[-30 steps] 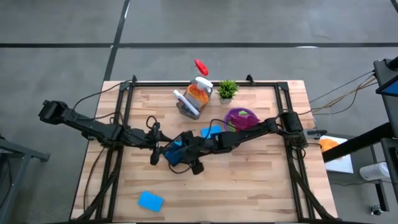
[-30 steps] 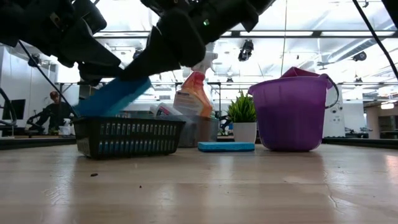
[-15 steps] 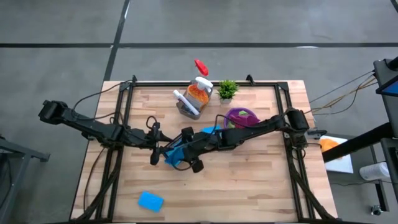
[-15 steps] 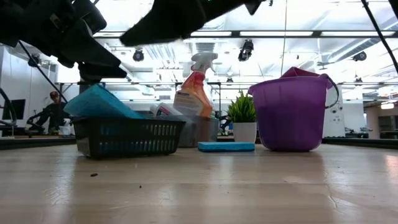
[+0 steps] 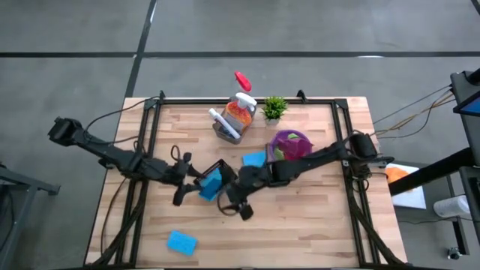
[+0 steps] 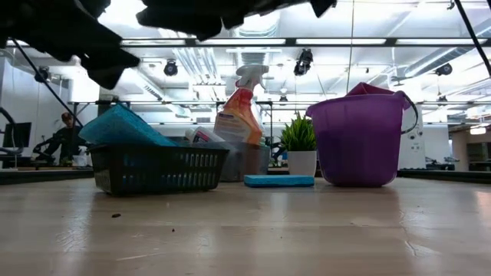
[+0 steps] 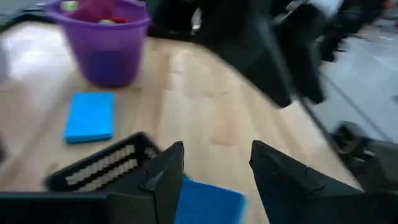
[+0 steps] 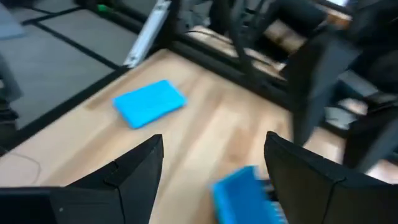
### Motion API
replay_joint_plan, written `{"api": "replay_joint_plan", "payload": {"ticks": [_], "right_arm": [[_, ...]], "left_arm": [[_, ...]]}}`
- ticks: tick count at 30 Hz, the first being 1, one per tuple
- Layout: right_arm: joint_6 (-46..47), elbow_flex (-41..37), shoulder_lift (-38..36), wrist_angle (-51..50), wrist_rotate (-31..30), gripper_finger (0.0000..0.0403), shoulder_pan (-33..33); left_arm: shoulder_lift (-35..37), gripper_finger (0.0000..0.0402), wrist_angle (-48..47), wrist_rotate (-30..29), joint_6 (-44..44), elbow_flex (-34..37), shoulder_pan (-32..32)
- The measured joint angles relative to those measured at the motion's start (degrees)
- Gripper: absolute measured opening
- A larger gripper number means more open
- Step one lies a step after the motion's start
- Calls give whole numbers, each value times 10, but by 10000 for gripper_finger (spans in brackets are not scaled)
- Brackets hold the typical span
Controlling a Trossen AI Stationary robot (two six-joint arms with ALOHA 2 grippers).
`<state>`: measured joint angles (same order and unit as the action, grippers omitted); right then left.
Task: Pick & Place Kitchen Items
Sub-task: Put the blue sponge into the black basket
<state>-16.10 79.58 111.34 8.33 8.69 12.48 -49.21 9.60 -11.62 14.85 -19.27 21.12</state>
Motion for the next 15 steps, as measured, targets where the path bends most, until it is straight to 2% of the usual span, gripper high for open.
{"api": "replay_joint_plan", "payload": {"ticks": [3, 6, 11, 15], "right_arm": [[11, -29, 1, 44, -7, 272, 20], [25, -59, -6, 84, -46, 272, 45], [28, -80, 1, 97, -197, 272, 84], [33, -71, 34, 129, -211, 256, 84]], "left_arm": [[2, 191, 6, -5, 18, 0, 38], [-5, 191, 5, -13, 53, -3, 77], [-13, 191, -16, -39, 104, -10, 115], [-11, 191, -19, -105, 71, -25, 118]]}}
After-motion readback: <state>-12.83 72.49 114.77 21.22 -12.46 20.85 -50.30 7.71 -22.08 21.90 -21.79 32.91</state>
